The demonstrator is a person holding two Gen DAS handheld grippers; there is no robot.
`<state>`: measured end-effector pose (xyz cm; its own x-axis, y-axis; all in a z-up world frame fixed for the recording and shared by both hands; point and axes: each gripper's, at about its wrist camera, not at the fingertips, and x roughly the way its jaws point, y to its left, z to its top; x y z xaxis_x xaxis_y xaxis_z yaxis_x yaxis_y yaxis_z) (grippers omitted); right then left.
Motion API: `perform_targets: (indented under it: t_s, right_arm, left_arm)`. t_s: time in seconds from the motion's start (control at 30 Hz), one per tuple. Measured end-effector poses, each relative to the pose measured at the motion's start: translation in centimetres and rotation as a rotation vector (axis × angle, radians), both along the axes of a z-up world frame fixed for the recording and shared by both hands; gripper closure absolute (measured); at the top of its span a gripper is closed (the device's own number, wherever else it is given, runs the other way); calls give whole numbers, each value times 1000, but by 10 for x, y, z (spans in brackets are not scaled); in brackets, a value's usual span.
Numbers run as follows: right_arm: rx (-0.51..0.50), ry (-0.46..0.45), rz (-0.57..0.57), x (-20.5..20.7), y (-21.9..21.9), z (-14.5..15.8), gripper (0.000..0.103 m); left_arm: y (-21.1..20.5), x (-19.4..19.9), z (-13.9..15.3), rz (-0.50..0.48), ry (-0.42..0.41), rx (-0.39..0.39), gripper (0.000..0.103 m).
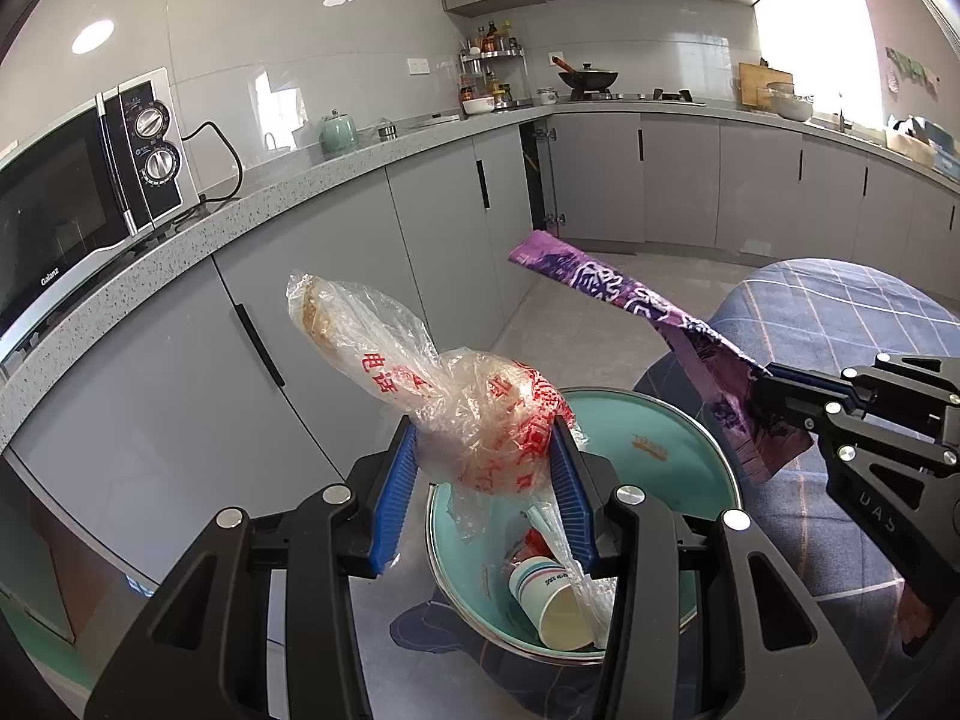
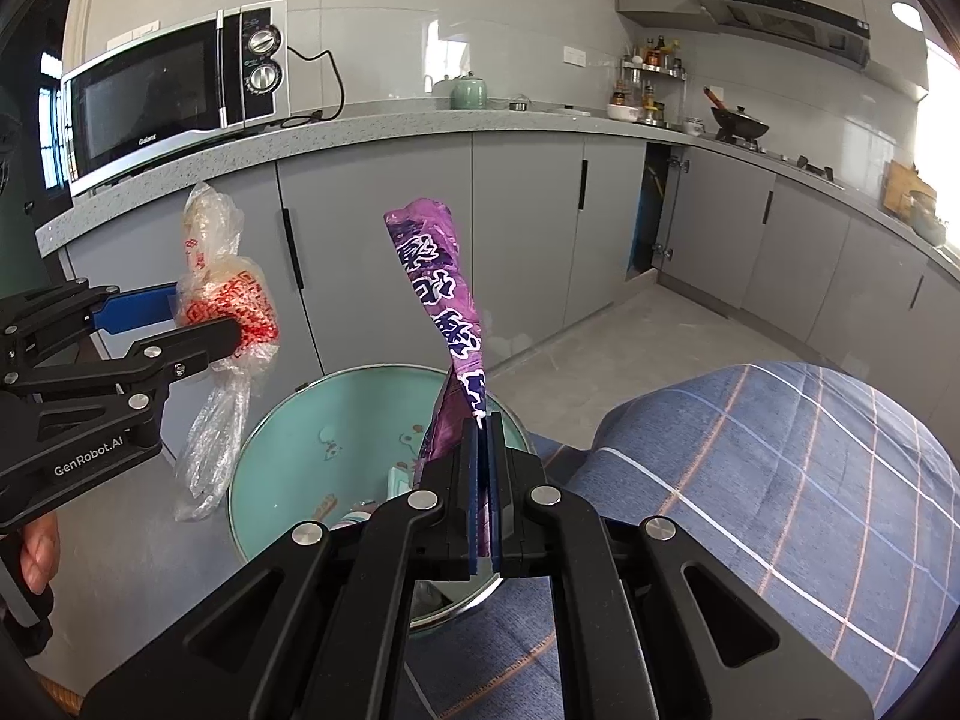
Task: Collect trash
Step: 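Open both tools over the teal bin to drop the bag and wrapper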
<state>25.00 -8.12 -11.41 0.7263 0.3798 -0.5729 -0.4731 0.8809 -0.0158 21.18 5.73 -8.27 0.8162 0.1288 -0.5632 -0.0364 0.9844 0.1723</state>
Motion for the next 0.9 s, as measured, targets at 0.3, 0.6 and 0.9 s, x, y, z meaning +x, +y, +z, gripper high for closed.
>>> perform_targets:
  t_s: [0.3, 0.6, 0.9]
  right_arm:
    - [3, 5, 7, 0, 2, -4, 67]
    - [26, -9, -31, -14, -11, 0, 54]
    - [73, -52, -74, -47, -29, 13, 47]
  left_arm:
    - [3, 0, 1, 21, -7, 6, 28]
    - [0, -9, 4, 38, -33, 25, 10]
    - [1, -29, 9, 22, -53, 35, 8]
